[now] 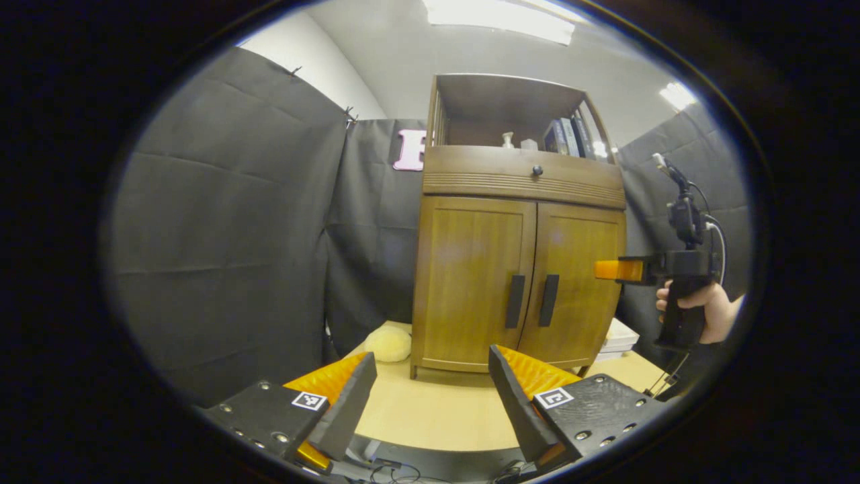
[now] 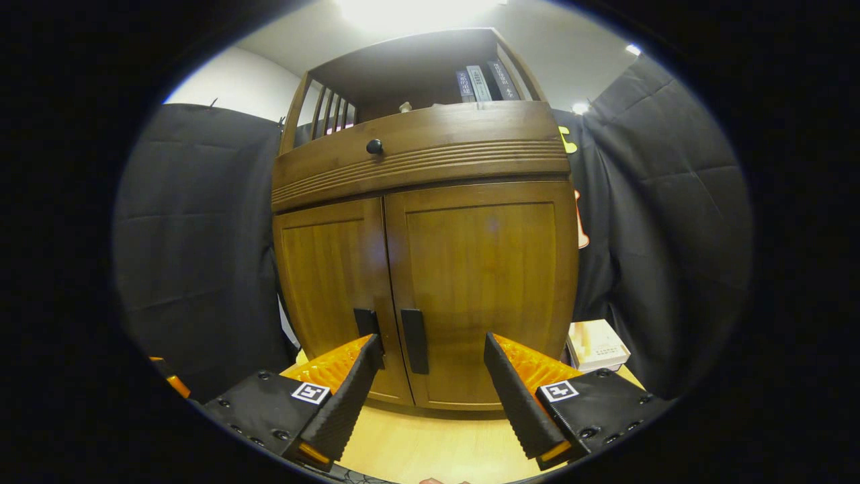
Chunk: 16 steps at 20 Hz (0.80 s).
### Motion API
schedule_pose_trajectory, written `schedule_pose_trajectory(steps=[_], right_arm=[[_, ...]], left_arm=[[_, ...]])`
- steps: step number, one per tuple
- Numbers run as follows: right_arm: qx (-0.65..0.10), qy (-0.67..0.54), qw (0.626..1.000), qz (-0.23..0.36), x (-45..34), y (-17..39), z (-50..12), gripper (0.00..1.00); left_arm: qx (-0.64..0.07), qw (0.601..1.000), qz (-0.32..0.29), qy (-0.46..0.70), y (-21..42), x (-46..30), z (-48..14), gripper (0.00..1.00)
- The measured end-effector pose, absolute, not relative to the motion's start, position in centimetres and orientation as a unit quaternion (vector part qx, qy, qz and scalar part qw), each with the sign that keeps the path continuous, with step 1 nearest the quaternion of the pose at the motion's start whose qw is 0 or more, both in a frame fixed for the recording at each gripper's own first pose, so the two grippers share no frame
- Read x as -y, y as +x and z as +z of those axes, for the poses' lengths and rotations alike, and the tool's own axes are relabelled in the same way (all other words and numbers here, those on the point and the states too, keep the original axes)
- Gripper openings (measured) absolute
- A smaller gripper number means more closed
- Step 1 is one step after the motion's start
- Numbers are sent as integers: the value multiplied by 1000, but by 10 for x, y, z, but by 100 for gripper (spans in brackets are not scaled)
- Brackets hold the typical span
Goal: Open the right door of the double-door shoe cabinet with the right hand, and open the left door with the left hand.
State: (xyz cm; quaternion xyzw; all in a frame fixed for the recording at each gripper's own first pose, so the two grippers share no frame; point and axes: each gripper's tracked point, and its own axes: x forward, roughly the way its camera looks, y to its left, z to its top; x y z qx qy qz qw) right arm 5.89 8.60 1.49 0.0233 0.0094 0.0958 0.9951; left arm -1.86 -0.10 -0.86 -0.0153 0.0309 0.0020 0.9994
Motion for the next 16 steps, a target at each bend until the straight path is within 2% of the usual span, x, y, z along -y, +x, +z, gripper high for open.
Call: schedule_pose_trajectory(steps=[7,8,9,12,16], right_arm=[[-19,36,995,94,-118,107,18,92],[-20,33,995,92,-120,113,17,98],[-20,31,995,89,-122,118,16,93],[-20,23,996,80,-124,135,12,92],[-26,9,998,62,-123,161,3,92]], left_arm=[[-49,999,12,-19,-17,-2,-13,97],[-52,998,16,-10,-17,-1,-15,97],[-55,998,19,1,-16,-1,-15,96],[-58,998,12,9,-17,4,-15,97],[-68,997,-3,-42,-13,-5,-17,97]])
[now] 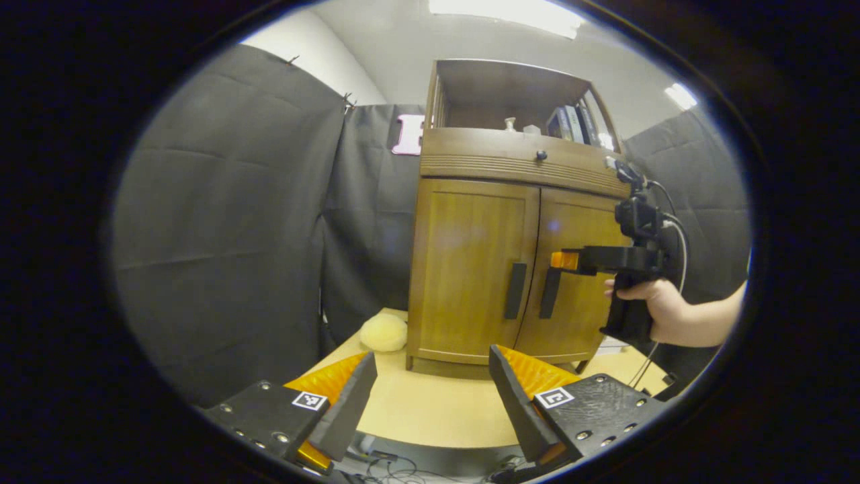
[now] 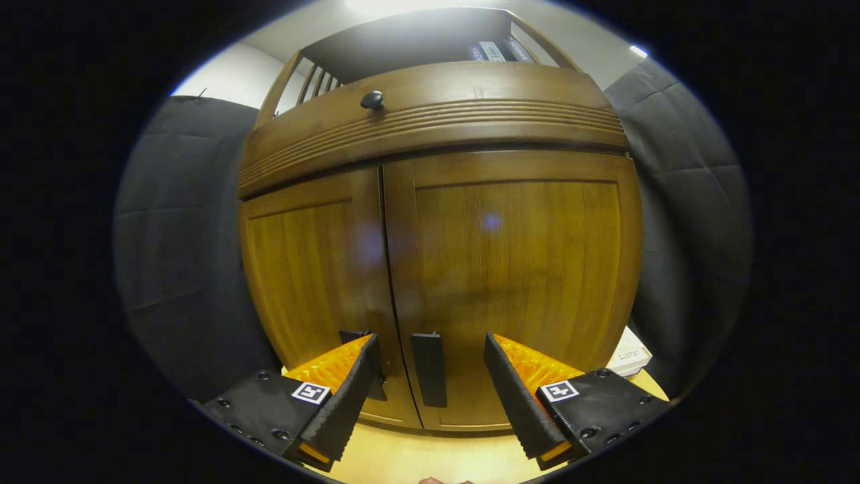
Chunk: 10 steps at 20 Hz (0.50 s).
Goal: Open the right door of the double-door shoe cabinet with the right hand, and open the left door with the left hand.
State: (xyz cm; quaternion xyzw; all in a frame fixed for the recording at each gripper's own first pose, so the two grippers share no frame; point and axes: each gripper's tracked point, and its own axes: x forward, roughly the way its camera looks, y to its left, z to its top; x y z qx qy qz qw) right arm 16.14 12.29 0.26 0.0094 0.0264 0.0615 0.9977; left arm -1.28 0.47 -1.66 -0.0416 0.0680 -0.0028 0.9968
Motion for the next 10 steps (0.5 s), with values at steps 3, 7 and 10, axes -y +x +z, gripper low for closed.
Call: schedule_pose_trajectory(steps=[3,7,10], right_arm=[[-43,11,998,52,-127,178,-15,93],[-57,-9,997,48,-131,193,-30,93],[-63,-20,997,45,-130,200,-37,93]], left_arm=[[-68,996,2,-56,-2,-4,-21,97],[-77,996,11,-53,-5,-3,-12,97],[-94,994,5,-53,-4,-3,-16,97]])
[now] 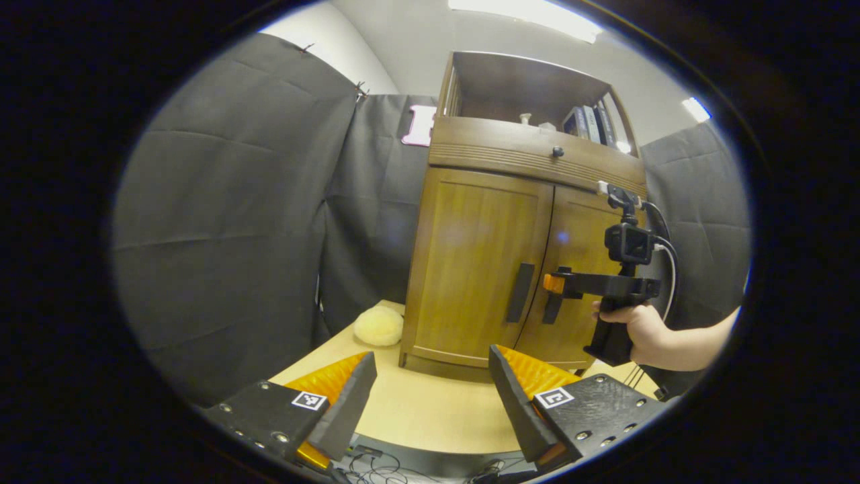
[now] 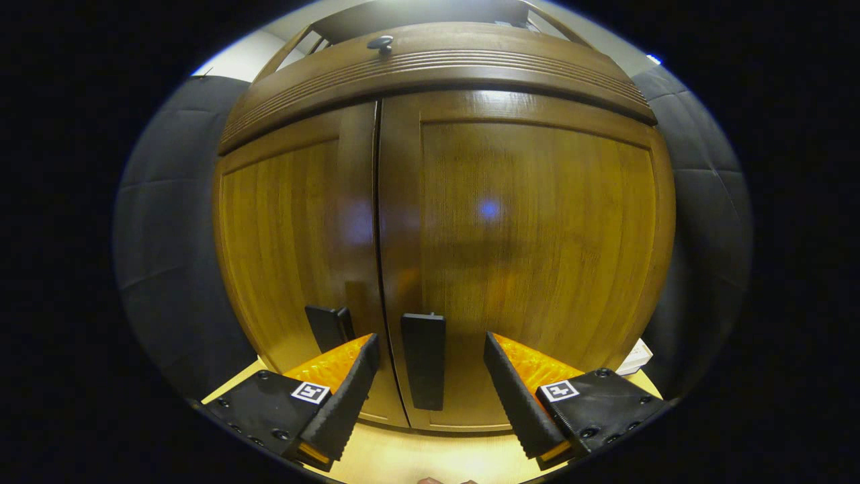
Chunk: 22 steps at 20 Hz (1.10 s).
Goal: Open the right door of the double-door shoe cabinet with the right hand, and open the left door with the left hand.
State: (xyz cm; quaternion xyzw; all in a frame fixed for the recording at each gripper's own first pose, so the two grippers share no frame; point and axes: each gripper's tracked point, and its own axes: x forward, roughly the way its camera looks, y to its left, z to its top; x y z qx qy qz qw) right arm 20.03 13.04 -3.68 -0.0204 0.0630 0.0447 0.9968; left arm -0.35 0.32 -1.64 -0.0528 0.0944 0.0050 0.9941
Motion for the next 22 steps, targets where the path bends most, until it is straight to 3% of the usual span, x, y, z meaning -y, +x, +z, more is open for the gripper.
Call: schedule_pose_trajectory(steps=[7,13,15,16,17,22], right_arm=[[-83,9,996,30,-122,213,-43,92],[-80,2,995,54,-135,215,-45,37],[-71,-5,995,69,-137,218,-44,30],[-67,-8,995,76,-136,216,-44,33],[-65,-5,995,80,-137,215,-43,24],[-77,3,992,102,-140,218,-43,12]], left_arm=[[-108,993,9,-50,0,-4,-22,96],[-107,993,3,-49,-1,-3,-23,97],[-116,993,8,-34,0,-5,-28,97],[-123,992,9,-26,-2,-5,-32,96],[-127,992,9,-19,-1,-5,-33,96],[-127,992,-5,-12,-2,-3,-34,97]])
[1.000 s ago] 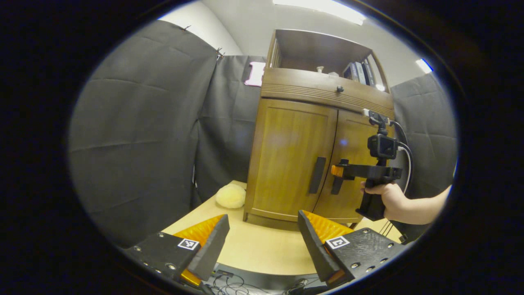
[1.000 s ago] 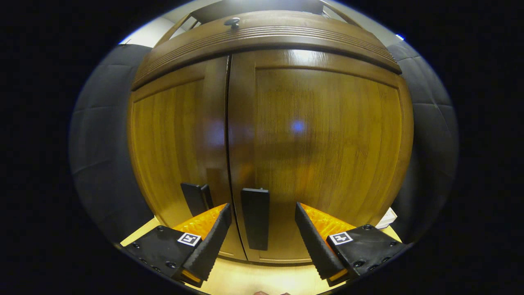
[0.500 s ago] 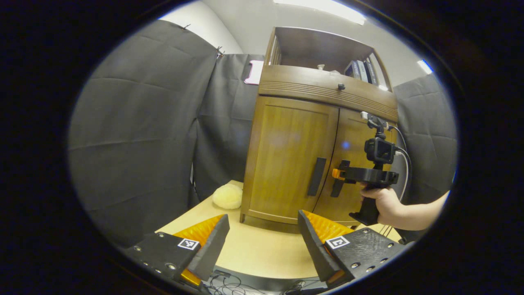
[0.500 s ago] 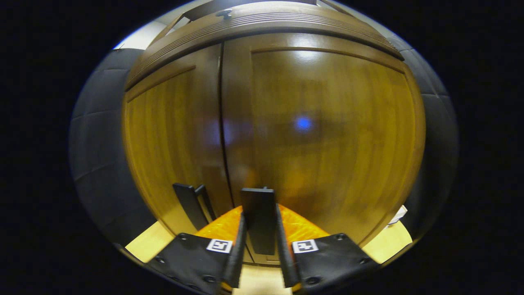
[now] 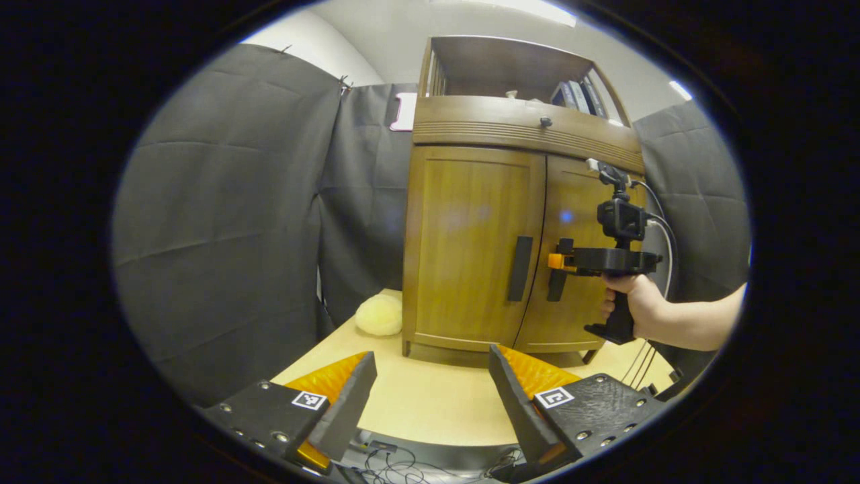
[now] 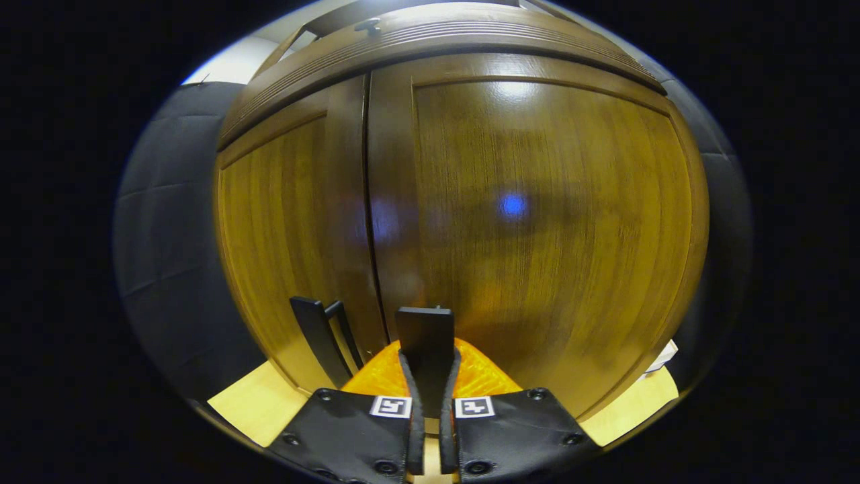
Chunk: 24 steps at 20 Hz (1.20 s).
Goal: Open the right door of the double-door shoe cabinet with the right hand, and open the left door with the left hand.
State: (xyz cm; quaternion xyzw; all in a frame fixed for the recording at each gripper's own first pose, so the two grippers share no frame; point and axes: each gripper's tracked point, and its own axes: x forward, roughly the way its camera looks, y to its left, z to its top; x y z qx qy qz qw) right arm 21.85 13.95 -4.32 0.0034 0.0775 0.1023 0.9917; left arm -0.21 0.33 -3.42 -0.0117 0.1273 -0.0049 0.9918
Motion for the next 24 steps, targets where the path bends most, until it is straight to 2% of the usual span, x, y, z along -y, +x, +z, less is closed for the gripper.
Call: schedule_pose_trajectory(steps=[1,3,5,6,7,8,9,10,11,17,18,24], right_arm=[[-78,2,991,107,-139,215,-44,13],[-74,-8,992,106,-139,216,-43,5],[-75,-6,992,100,-138,214,-44,5],[-75,-6,992,99,-138,214,-44,8],[-75,-9,992,99,-138,213,-43,5],[-75,-11,992,102,-138,212,-42,8],[-76,-15,992,104,-138,212,-41,5],[-77,-17,991,106,-139,211,-41,11],[-77,-18,991,107,-139,211,-39,8],[-82,-19,989,118,-139,203,-32,8],[-79,-21,989,124,-139,205,-31,5],[-79,-27,987,136,-139,206,-29,5]], left_arm=[[-126,992,-6,-11,-2,-3,-33,97],[-122,992,-9,-7,-1,-3,-32,97],[-117,993,-11,-2,-2,-2,-30,97],[-115,993,-11,0,-4,-1,-27,97],[-114,993,-12,0,-5,-1,-25,97],[-111,994,-12,0,-4,-1,-25,97],[-110,994,-12,-1,-4,-1,-25,97],[-109,994,-11,-3,-4,-2,-27,97],[-106,994,-11,-5,-3,-2,-27,97],[-102,995,-8,-9,-2,-3,-30,97],[-101,995,-8,-9,-2,-3,-30,97],[-90,996,-18,-3,3,-2,-30,97]])
